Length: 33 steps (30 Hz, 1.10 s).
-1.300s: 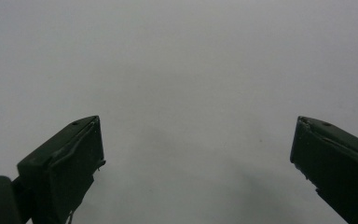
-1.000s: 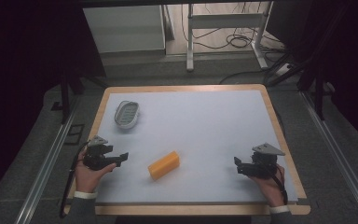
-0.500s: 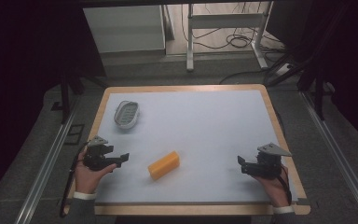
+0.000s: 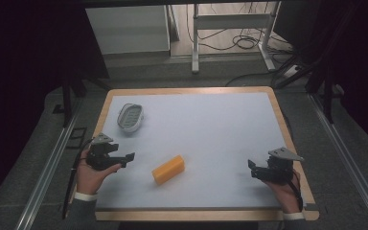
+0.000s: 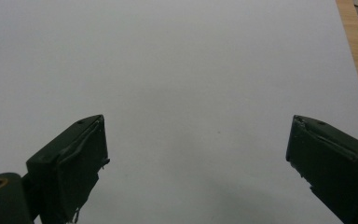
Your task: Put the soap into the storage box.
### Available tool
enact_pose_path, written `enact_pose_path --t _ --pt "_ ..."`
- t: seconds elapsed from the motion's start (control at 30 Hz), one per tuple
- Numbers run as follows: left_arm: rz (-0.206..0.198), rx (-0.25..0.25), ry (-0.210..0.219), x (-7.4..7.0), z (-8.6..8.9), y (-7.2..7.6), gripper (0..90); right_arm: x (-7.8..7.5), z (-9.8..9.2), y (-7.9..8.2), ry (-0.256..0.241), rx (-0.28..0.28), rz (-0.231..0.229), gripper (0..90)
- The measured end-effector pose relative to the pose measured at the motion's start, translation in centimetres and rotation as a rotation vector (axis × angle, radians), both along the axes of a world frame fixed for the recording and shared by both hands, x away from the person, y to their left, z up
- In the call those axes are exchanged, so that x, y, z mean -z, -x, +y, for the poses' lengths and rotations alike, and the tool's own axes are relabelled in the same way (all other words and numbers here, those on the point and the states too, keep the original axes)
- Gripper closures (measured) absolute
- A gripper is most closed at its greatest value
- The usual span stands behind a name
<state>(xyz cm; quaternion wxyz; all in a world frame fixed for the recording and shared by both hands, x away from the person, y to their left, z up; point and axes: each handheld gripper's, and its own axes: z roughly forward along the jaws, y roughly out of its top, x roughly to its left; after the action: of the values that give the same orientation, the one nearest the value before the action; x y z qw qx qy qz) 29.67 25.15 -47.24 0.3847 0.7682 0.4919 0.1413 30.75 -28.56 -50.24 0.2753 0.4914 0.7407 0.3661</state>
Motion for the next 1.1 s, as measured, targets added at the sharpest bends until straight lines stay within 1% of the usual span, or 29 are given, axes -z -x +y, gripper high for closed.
enact_pose_path --t 0.07,0.13,0.23,0.4,0.47,0.5,0.53,0.67,0.7,0.87,0.93,0.97,1.0,1.03,1.07,1.1 --pt "-0.001 0.004 -0.003 -0.2 0.0 0.0 20.5 0.0 0.0 0.0 0.002 0.000 0.001 5.4" --pt "-0.006 0.009 -0.005 -0.8 -0.2 0.0 20.5 0.0 0.0 0.1 0.020 0.006 -0.002 5.4" --pt "-0.005 0.015 -0.010 -1.2 -0.4 -0.1 20.4 0.0 0.0 0.1 0.018 0.008 -0.003 5.4" --pt "0.000 0.034 -0.016 -1.4 -1.0 -0.3 20.2 0.0 0.0 0.1 0.023 0.004 0.005 5.4" --pt "-0.013 0.024 -0.017 -1.5 -1.1 -0.3 20.3 0.1 0.2 0.1 0.048 0.011 0.002 5.4" --pt "-0.011 0.022 -0.014 -1.6 -1.1 -0.3 20.5 0.1 0.3 0.1 0.062 0.007 -0.001 5.4" --pt "-0.006 0.021 -0.013 -1.6 -1.2 -0.4 20.6 0.1 0.3 0.2 0.065 0.004 -0.002 5.4" --pt "0.000 0.033 -0.022 -1.7 -1.6 -0.4 21.2 0.1 0.3 0.1 0.057 -0.004 0.007 5.4" --pt "0.002 0.047 -0.032 -1.8 -1.9 -0.5 21.2 0.1 0.3 0.1 0.053 -0.002 0.010 5.4" --pt "0.015 0.076 -0.049 -1.9 -2.7 -0.6 21.2 0.2 0.1 0.1 0.049 0.000 0.013 5.4" --pt "0.018 0.097 -0.043 -1.9 -3.1 -0.6 21.2 0.2 0.1 0.1 0.047 0.001 0.014 5.4" --pt "0.018 0.097 -0.043 -1.9 -3.1 -0.6 21.1 0.2 0.1 0.1 0.047 0.001 0.014 5.4" --pt "0.020 0.126 -0.036 -2.0 -3.6 -0.6 21.0 0.2 0.0 0.2 0.048 0.004 0.017 5.4" --pt "0.020 0.126 -0.036 -2.0 -3.6 -0.6 21.0 0.2 0.0 0.2 0.048 0.005 0.019 5.4" --pt "0.022 0.145 -0.052 -2.0 -4.2 -0.6 21.1 0.2 0.0 0.1 0.049 0.007 0.019 5.3" --pt "0.023 0.151 -0.056 -2.0 -4.4 -0.7 20.9 0.3 0.0 0.1 0.050 0.007 0.020 5.3"
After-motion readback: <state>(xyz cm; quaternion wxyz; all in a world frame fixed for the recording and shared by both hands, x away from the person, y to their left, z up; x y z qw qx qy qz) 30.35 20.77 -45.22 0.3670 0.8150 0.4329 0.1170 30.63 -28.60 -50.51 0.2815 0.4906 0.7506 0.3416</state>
